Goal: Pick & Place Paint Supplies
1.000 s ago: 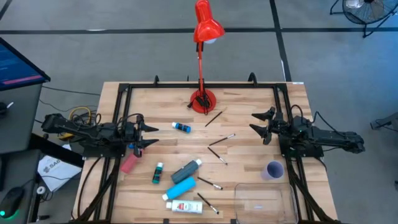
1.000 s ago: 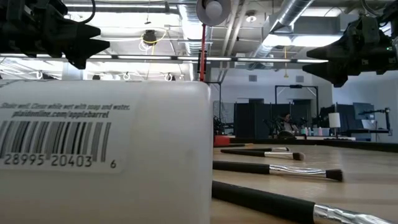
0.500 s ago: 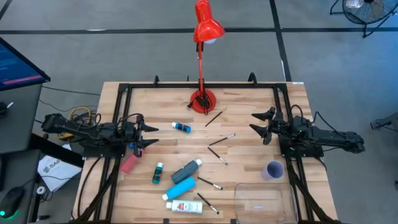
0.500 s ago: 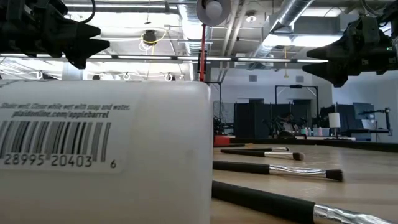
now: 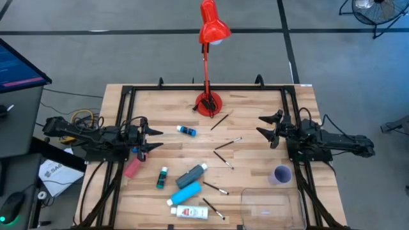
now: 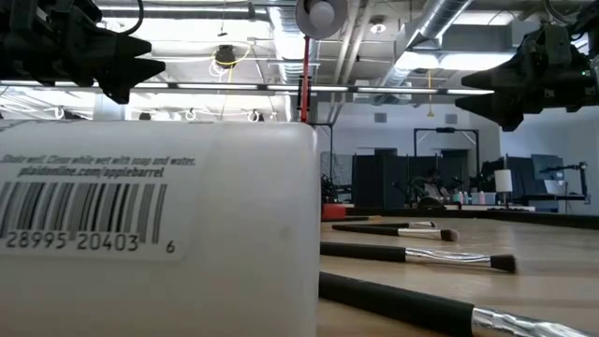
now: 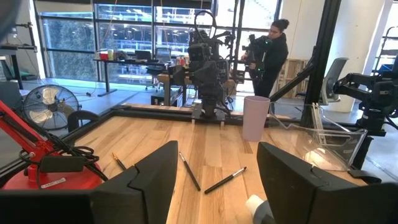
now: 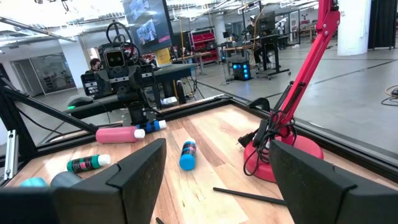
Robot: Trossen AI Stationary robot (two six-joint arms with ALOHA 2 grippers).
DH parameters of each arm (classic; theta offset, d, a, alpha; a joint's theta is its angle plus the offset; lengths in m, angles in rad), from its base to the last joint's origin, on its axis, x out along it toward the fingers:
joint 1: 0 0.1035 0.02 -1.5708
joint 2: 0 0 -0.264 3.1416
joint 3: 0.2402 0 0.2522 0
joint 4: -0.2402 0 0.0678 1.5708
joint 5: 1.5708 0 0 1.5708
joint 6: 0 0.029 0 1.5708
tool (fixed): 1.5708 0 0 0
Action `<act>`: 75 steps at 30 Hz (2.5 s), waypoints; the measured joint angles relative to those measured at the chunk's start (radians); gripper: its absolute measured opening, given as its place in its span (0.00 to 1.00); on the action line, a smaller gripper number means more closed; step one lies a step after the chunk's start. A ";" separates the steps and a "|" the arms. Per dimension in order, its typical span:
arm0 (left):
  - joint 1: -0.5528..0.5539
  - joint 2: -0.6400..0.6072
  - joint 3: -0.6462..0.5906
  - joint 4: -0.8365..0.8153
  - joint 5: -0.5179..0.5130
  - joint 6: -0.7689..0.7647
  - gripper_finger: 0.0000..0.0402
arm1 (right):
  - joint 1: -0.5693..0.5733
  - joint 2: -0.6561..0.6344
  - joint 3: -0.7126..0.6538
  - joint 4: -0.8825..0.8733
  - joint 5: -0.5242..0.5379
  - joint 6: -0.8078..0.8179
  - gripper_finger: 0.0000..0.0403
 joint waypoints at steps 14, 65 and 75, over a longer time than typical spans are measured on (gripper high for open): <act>0.000 0.000 0.000 0.000 0.000 0.000 0.51 | 0.000 0.000 0.000 0.000 0.000 0.000 0.69; 0.176 0.558 0.423 0.576 0.020 0.157 0.51 | 0.000 0.000 0.000 0.000 0.000 0.000 0.69; 0.167 0.542 0.423 0.609 0.019 0.157 0.51 | 0.000 0.000 0.000 0.000 0.000 0.000 0.69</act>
